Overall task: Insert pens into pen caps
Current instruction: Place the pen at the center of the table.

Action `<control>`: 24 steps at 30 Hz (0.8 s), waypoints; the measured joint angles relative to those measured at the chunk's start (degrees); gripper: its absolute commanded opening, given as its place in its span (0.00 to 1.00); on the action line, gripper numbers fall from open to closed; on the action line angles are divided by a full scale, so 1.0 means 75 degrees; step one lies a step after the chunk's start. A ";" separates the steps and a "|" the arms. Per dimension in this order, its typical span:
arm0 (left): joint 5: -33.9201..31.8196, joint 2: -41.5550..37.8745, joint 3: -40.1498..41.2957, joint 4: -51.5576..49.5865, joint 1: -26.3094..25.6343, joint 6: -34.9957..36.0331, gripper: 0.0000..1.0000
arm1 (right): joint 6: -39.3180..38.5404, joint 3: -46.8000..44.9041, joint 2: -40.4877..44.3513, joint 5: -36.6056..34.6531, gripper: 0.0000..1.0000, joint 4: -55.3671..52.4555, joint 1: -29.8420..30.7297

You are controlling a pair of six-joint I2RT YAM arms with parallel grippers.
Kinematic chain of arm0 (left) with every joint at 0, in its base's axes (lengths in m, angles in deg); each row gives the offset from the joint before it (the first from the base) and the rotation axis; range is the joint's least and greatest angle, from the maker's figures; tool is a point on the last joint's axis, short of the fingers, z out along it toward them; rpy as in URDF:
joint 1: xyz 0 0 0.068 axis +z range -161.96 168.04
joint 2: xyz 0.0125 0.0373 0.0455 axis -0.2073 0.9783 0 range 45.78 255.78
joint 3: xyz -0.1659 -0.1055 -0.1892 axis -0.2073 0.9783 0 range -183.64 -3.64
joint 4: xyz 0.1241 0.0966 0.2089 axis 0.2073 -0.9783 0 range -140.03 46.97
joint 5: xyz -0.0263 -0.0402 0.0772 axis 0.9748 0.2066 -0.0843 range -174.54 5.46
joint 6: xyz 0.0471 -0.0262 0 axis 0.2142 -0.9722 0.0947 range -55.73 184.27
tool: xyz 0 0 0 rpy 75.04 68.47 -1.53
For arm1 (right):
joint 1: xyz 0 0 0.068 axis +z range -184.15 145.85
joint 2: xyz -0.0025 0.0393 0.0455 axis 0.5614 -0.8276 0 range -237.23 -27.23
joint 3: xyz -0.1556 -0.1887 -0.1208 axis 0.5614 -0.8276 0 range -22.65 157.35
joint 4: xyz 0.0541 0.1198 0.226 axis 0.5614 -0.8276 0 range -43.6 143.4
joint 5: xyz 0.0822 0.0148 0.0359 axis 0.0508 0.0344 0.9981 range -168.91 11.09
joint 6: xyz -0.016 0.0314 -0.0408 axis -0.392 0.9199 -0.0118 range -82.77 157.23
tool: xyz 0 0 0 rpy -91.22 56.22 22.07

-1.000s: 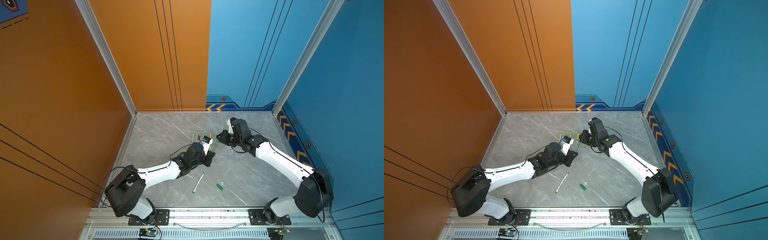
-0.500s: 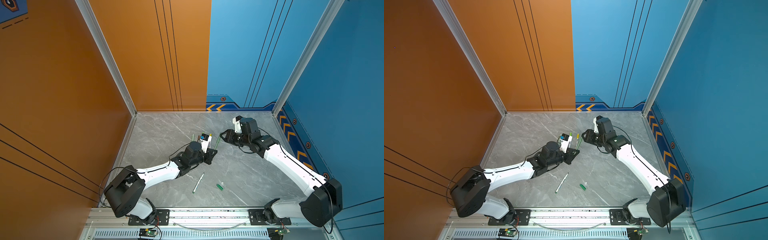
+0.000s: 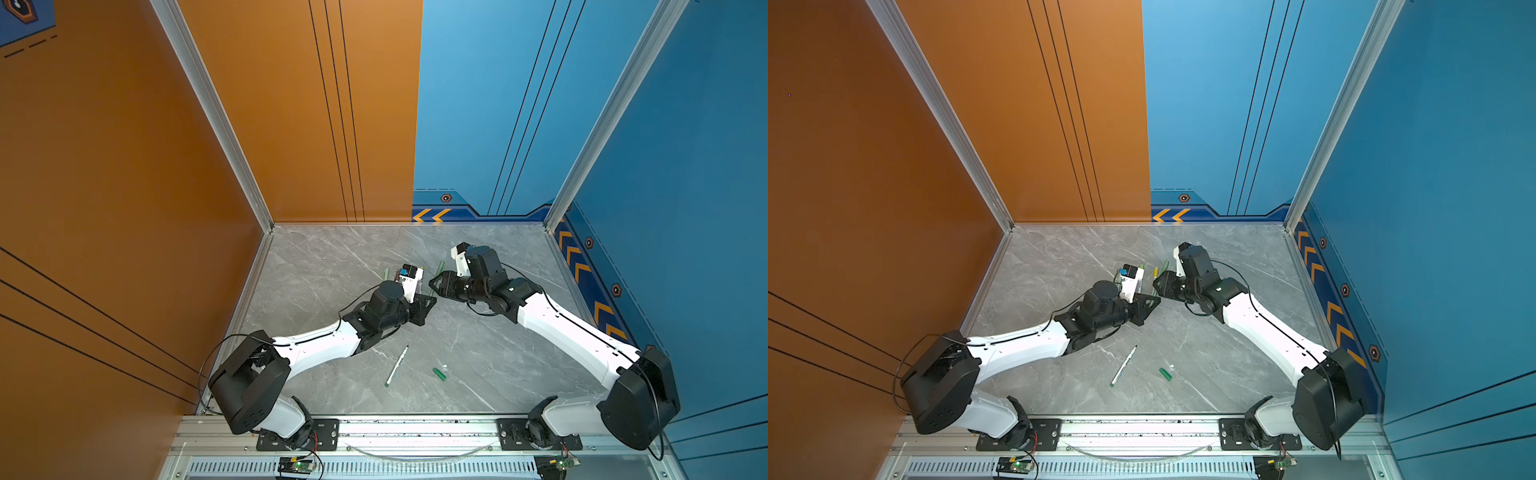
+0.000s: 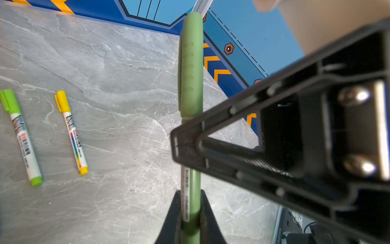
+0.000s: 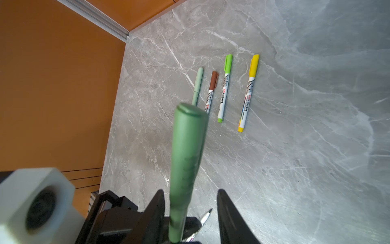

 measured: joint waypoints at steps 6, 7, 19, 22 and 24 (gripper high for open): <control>0.0000 0.0029 -0.0017 -0.0003 0.0000 -0.0026 0.00 | 0.0146 -0.0012 -0.0137 -0.0009 0.13 0.0221 0.0143; -0.0006 0.0038 -0.0017 -0.0003 -0.0003 -0.0050 0.00 | 0.0224 -0.0012 -0.0137 0.0000 0.08 0.0265 0.0163; 0.0181 0.0067 0.0032 0.0038 0.0003 -0.0286 0.56 | 0.0431 0.0152 -0.0478 -0.0367 0.02 -0.0061 -0.0647; 0.0201 -0.0227 0.0297 -0.0187 0.0006 -0.0166 0.65 | 0.0393 0.0460 -0.1026 -0.0493 0.02 -0.0402 -0.1067; 0.0134 -0.0583 0.0469 -0.0533 0.0006 0.0015 0.68 | 0.0303 0.0784 -0.1492 -0.0495 0.02 -0.0673 -0.1207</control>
